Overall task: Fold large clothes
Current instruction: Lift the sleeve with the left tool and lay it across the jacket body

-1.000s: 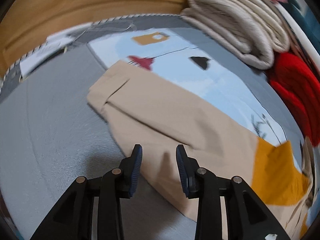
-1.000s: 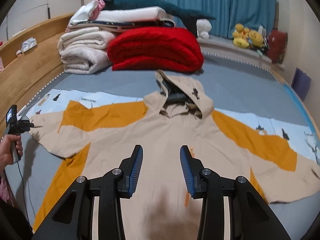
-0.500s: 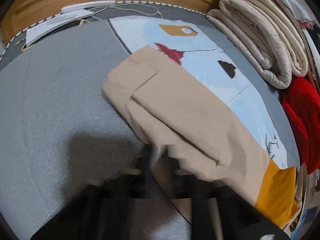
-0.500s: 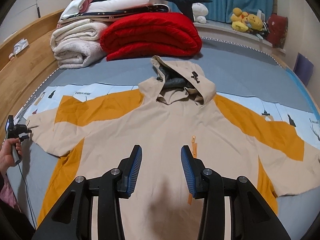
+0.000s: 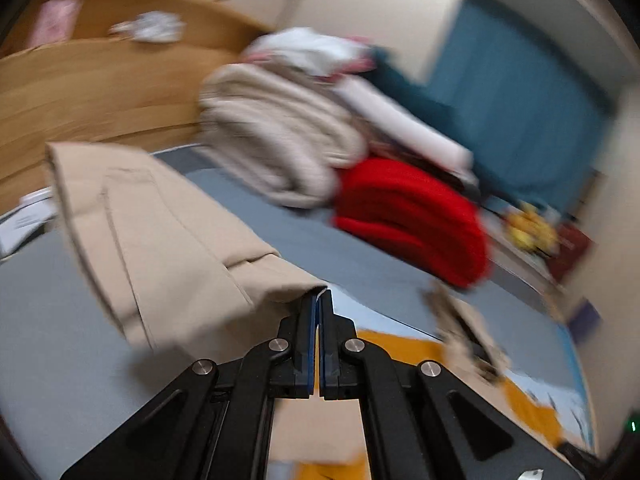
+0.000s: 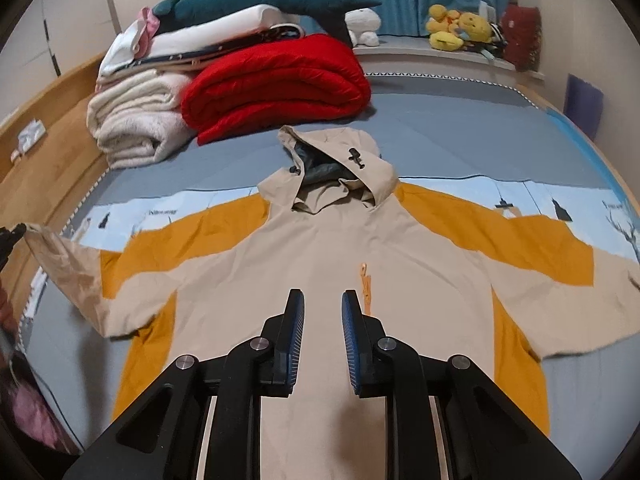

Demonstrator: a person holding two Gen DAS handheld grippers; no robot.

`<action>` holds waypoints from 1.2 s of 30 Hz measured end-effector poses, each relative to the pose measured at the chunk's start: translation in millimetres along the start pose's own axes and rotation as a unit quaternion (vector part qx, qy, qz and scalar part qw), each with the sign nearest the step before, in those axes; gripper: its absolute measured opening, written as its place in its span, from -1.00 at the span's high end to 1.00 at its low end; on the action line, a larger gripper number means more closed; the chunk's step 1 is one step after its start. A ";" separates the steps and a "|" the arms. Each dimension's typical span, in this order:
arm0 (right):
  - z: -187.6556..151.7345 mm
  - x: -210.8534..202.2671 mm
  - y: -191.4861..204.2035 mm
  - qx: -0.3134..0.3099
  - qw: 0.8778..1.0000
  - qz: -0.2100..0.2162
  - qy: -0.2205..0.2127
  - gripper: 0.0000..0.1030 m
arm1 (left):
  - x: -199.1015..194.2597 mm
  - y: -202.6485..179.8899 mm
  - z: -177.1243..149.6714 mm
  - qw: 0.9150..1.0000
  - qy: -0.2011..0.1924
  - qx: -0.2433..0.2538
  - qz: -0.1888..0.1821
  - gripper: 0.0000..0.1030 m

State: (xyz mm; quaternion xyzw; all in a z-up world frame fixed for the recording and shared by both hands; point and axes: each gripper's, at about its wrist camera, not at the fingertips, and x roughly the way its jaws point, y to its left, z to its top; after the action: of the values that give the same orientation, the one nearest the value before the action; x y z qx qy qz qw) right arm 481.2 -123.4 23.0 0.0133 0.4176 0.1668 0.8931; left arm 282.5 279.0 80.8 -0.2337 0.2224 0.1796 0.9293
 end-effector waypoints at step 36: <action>-40.8 78.4 23.9 0.003 0.994 0.077 0.074 0.58 | 177.3 -67.6 -170.2 0.915 0.384 -0.062 -0.104 0.29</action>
State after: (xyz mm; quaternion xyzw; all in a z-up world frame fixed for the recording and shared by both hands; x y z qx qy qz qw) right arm 490.4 -81.3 -57.8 0.0358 0.4810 0.2346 0.8440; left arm 404.4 176.4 -118.2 -0.3640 0.5248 -0.0081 0.7694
